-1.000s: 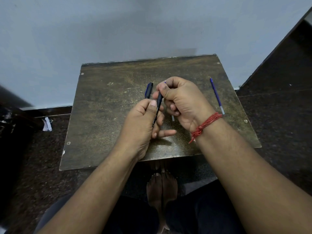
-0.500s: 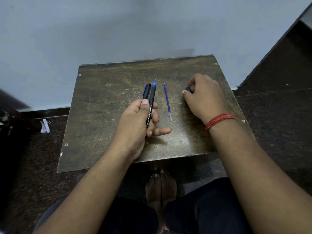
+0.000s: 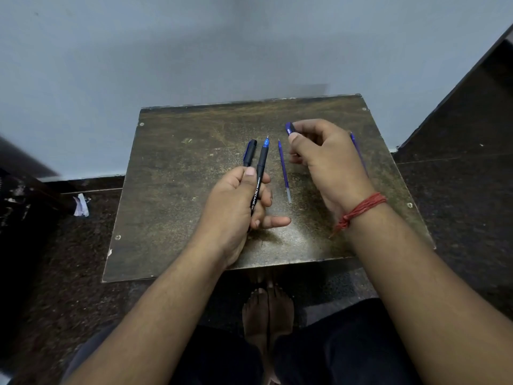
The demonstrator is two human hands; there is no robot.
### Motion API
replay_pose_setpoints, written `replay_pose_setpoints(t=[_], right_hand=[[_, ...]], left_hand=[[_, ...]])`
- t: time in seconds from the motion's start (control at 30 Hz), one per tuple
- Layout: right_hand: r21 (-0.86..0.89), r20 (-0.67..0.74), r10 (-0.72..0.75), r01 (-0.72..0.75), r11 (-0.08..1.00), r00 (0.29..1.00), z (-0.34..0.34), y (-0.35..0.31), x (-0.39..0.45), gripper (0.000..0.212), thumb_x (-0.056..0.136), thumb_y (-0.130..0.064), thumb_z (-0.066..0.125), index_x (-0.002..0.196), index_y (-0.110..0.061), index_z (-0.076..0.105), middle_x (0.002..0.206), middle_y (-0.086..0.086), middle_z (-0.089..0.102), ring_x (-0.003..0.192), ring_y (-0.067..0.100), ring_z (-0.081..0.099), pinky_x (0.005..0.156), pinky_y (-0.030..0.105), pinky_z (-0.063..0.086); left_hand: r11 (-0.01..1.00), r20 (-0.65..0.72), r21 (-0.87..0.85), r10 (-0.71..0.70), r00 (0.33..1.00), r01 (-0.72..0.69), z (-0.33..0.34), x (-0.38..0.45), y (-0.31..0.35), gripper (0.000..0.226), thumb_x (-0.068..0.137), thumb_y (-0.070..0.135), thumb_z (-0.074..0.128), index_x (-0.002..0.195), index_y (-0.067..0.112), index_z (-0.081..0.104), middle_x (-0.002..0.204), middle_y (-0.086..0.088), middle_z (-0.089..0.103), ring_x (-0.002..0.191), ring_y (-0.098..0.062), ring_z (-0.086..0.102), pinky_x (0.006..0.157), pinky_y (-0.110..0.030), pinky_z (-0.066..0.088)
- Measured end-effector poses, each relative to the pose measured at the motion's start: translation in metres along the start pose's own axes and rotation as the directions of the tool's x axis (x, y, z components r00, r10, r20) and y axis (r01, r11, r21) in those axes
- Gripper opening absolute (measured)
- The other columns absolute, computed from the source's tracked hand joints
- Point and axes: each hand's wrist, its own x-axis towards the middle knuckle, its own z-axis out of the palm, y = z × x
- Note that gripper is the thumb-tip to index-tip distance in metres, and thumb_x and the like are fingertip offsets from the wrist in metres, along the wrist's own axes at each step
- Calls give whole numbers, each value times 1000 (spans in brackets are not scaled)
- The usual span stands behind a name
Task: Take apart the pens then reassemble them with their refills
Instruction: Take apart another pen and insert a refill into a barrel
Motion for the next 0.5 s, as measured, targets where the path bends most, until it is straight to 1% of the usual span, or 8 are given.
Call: replay_pose_setpoints(t=[0.03,0.1,0.23,0.3,0.33,0.4,0.5], right_hand=[[114,23,30,-32,993,999,2,-1,-1,16,96,-8,61,110,-14,67,89,1,63,79,14,63,79,34,59],[280,52,64,-76,957,997,3,-4,-1,19,98,-4,57,112,-11,67,86,2,59,77,13,59,79,31,57],[499,52,143,-150,854,988,-1,-9,-2,11,97,-5,59,101,-8,69,78,1,62,74,12,59,81,32,56],[557,48,189,-183,810,981,-1,-10,-2,5,95,-6,63,93,-9,66,75,1,63,71,13,61,78,33,57],[565,41,199,-187,804,979,-1,-10,-3,6,95,-7,64,90,-10,64,74,1,64,70,13,62,76,33,57],[558,23,198,-177,810,980,0,-9,-2,9,94,-9,65,87,-11,62,74,2,65,70,14,62,74,31,57],[530,10,183,-160,833,983,2,-7,-2,10,94,-12,66,86,-11,60,75,3,69,71,17,63,74,32,57]], left_hand=[[1000,2,0,-3,1000,3,0,0,0,28,107,25,36,98,5,55,59,-3,51,33,-6,28,49,-33,57],[1000,11,5,-8,1000,8,1,0,-1,28,107,25,36,97,6,55,58,-2,51,33,-6,28,49,-33,57],[1000,41,14,-21,999,20,1,-1,-2,29,108,25,36,99,5,54,59,-3,51,33,-6,27,49,-33,57],[1000,52,22,-24,998,23,2,-2,-2,28,108,24,35,100,4,54,61,-5,50,33,-6,27,49,-33,57],[999,55,24,-27,998,25,2,-2,-2,28,108,24,35,100,4,54,61,-5,50,33,-6,27,49,-32,57],[999,55,28,-34,998,32,3,-3,-2,28,108,24,35,100,4,54,62,-6,49,33,-7,27,49,-32,57],[998,64,38,-43,997,41,3,-3,-2,29,108,24,36,99,4,55,62,-6,50,34,-7,28,50,-33,57]])
